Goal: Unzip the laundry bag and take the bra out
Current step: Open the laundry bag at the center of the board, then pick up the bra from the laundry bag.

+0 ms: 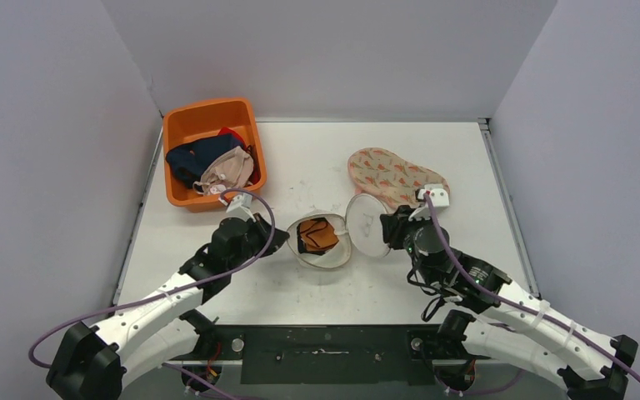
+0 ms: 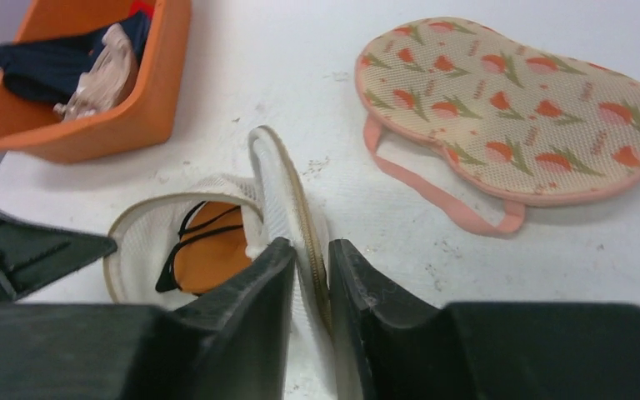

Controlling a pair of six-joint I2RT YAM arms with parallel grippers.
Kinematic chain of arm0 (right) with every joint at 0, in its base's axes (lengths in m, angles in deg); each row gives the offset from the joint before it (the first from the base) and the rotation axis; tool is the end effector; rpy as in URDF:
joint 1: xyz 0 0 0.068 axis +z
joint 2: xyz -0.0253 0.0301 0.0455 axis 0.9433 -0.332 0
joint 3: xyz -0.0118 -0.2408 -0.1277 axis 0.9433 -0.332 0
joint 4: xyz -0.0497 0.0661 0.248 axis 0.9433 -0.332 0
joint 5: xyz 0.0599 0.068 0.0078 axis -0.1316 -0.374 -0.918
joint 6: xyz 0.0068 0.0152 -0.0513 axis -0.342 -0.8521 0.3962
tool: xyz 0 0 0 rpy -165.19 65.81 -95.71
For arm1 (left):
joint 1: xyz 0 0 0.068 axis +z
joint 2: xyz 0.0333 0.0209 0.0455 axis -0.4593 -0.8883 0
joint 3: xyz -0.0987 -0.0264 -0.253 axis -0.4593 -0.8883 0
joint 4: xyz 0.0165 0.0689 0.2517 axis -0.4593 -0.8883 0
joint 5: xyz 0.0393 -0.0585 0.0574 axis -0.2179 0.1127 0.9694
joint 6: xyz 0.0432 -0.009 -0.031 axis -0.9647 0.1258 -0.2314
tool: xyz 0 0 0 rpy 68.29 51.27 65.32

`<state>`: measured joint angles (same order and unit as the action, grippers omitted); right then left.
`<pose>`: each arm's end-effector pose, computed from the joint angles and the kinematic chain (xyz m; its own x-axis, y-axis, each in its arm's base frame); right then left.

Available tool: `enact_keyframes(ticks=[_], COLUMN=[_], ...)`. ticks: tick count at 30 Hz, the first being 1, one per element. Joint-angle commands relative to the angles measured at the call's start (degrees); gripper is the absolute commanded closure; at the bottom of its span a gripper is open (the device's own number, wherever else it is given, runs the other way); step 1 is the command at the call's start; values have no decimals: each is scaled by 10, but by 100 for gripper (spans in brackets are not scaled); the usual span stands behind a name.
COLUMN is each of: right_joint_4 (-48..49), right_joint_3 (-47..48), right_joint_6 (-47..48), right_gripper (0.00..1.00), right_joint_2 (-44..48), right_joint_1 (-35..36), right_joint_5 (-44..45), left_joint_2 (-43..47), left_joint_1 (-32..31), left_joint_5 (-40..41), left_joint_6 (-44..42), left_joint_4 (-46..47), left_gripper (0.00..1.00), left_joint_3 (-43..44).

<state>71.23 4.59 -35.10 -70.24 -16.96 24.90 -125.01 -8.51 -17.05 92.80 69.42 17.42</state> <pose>0.1122 0.1250 0.3159 -0.3836 0.2186 -0.8973 -0.3098 0.8848 0.3480 0.1640 -0.1167 0.2162 -0.6395 -0.5002 -0.5838 0.0901 0.7054 -0.7030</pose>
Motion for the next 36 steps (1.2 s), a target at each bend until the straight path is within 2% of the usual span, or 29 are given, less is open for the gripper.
enact_keyframes(ticks=[1,2,4,7,9,12,16,24,30,36], right_joint_4=[-36,-41,-42,-23,10,49,126,269,271,243], right_joint_3=[1,3,11,33,46,61,17,-51,-49,-73], right_joint_6=[-44,-43,-33,15,56,69,45,14,31,32], right_gripper=[67,53,39,32,31,31,33,36,36,39], right_joint_2=[24,26,31,36,25,-30,-106,-214,-271,-287], right_joint_1=[-2,-3,-2,-2,-2,0,2,-1,4,21], right_joint_5=[121,131,133,99,24,-90,-158,-166,-181,-164], left_joint_2=[-18,-21,-26,-29,-28,-27,-26,-19,-16,-18], left_joint_1=[4,4,4,5,5,5,7,13,17,21], left_joint_5=[-20,-23,-23,-39,-41,-42,-38,-27,-9,22], left_joint_6=[-7,-5,-3,-2,-2,-4,-7,-22,-37,-43], left_joint_4=[41,45,51,53,54,54,44,16,-3,-34], left_gripper=[100,100,100,100,100,100,100,100,100,97], left_joint_3=[17,14,10,8,8,8,9,4,4,6])
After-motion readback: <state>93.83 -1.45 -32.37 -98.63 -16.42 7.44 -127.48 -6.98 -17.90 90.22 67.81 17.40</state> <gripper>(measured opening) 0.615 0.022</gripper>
